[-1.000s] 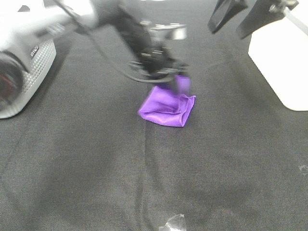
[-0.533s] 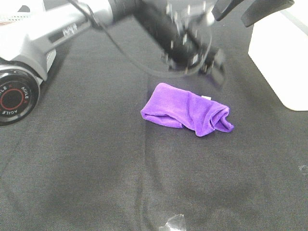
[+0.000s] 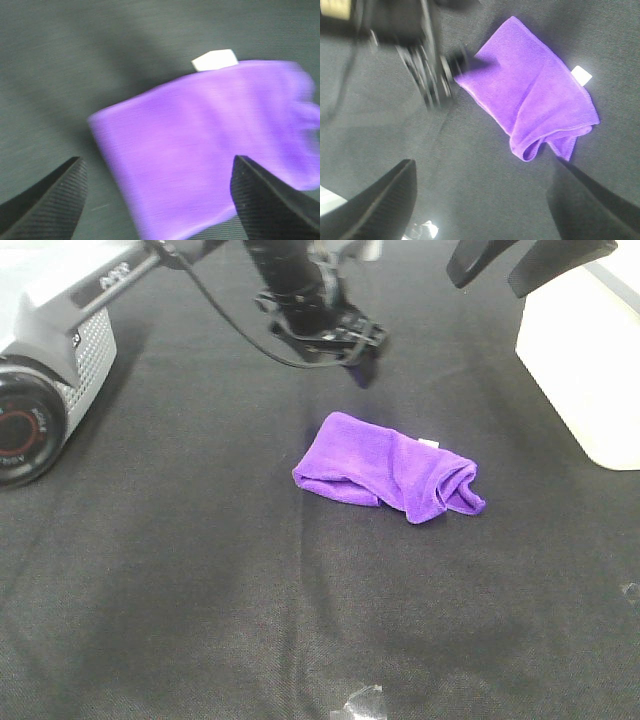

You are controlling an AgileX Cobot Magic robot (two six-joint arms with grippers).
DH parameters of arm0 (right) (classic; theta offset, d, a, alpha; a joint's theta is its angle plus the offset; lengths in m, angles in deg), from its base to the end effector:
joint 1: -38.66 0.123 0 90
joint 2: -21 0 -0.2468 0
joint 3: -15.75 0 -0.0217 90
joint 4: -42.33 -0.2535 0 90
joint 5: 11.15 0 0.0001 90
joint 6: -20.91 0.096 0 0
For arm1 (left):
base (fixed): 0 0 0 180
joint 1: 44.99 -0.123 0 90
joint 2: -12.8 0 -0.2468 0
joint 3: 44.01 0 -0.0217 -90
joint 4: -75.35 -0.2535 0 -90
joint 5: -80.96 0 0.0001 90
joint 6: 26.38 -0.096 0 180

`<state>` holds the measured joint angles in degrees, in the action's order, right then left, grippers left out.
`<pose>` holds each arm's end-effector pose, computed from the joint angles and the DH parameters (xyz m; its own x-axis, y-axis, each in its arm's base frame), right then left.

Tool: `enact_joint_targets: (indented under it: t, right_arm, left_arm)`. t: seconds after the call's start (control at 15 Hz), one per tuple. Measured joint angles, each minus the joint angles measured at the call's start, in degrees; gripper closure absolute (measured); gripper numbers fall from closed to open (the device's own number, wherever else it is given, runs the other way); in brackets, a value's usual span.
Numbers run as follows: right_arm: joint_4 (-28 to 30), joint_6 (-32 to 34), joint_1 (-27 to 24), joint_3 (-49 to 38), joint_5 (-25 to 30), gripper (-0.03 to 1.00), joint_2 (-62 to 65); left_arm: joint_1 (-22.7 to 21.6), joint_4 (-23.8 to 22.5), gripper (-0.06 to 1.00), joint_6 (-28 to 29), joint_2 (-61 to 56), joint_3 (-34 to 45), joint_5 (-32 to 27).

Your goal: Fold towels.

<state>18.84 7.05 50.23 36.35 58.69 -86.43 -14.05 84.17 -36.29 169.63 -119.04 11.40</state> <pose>0.3488 0.1081 0.3134 -0.8524 -0.2626 -0.4521 -0.4220 0.8561 0.2984 0.4393 -0.2794 0.1945 -0.6785 0.5435 -0.4942 0.6533 0.7540 -0.0677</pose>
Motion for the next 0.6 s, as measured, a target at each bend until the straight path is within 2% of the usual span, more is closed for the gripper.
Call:
enact_joint_targets:
  t: [0.13, 0.2, 0.27, 0.4, 0.6]
  right_arm:
    - [1.5, 0.0, 0.0, 0.0, 0.0, 0.25, 0.0]
    - [1.5, 0.0, 0.0, 0.0, 0.0, 0.25, 0.0]
    - [3.3, 0.2, 0.0, 0.0, 0.0, 0.25, 0.0]
    - [6.3, 2.3, 0.0, 0.0, 0.0, 0.25, 0.0]
    - [8.8, 5.8, 0.0, 0.0, 0.0, 0.25, 0.0]
  left_arm:
    - [-2.8, -2.5, 0.22, 3.4, 0.0, 0.0, -0.1]
    - [-2.8, -2.5, 0.22, 3.4, 0.0, 0.0, -0.1]
    - [-5.5, -4.6, 0.22, 6.0, -0.1, 0.1, -0.1]
    - [-9.3, -8.0, 0.22, 7.0, -2.2, 1.5, -0.2]
    - [-15.6, -9.4, 0.22, 7.4, -10.0, 8.1, -0.2]
